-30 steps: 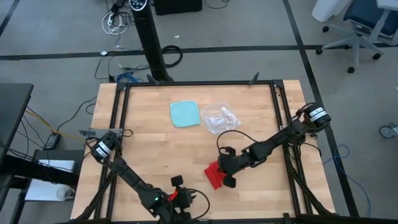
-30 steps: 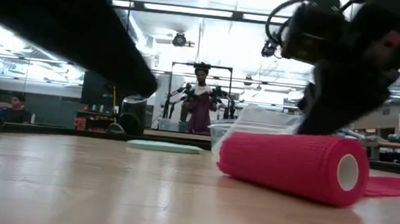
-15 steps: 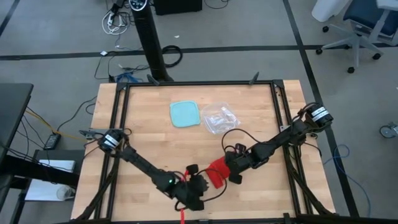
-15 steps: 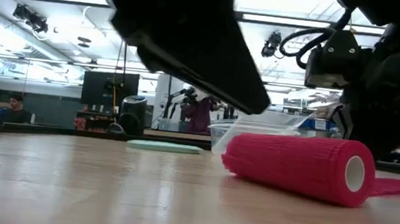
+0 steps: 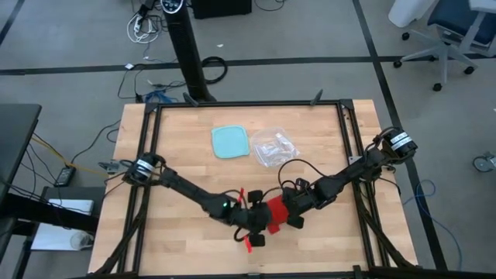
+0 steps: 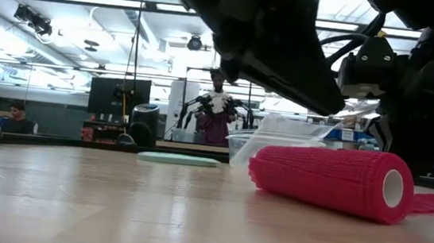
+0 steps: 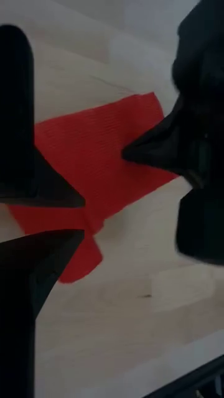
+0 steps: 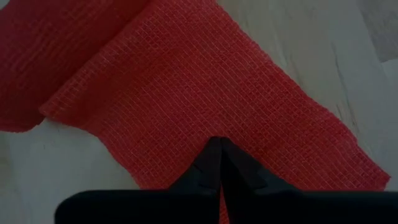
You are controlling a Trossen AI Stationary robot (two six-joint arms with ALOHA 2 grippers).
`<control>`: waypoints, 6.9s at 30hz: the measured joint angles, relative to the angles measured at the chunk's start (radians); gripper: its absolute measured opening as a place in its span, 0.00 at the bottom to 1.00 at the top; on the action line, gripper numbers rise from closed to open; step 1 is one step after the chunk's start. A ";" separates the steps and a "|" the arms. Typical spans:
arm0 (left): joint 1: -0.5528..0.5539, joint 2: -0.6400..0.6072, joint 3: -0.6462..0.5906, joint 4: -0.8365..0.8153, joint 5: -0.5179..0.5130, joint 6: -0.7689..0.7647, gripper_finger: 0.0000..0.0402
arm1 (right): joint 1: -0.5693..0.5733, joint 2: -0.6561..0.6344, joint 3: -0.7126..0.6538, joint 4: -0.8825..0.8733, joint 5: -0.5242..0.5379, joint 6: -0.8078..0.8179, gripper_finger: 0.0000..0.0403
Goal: Roll bandage
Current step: Roll the red bandage
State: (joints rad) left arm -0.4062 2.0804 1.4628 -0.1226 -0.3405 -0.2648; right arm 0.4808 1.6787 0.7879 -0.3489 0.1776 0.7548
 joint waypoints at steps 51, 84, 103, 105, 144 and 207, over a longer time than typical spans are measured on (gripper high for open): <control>0.025 0.053 -0.002 -0.026 0.147 -0.104 0.18 | -0.003 -0.011 0.007 -0.207 0.003 -0.043 0.02; 0.015 0.068 -0.011 -0.061 0.184 -0.100 0.18 | -0.102 -0.042 0.006 -0.701 -0.010 -0.033 0.01; 0.017 0.058 -0.005 -0.026 0.162 -0.080 0.18 | -0.007 -0.123 0.197 -0.773 0.066 0.054 0.00; 0.017 0.058 -0.005 -0.027 0.162 -0.080 0.18 | -0.002 -0.134 0.230 -0.792 0.068 0.073 0.01; 0.004 0.054 -0.003 -0.040 0.169 -0.091 0.18 | 0.039 -0.137 0.191 -0.205 0.019 -0.054 0.01; -0.321 -0.038 -0.125 0.613 -0.048 -0.056 0.18 | 0.006 0.096 0.334 -0.052 0.014 -0.191 0.01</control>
State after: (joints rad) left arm -0.7273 2.0419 1.3375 0.4904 -0.3882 -0.3210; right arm 0.4873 1.7748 1.1222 -0.4013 0.1916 0.5642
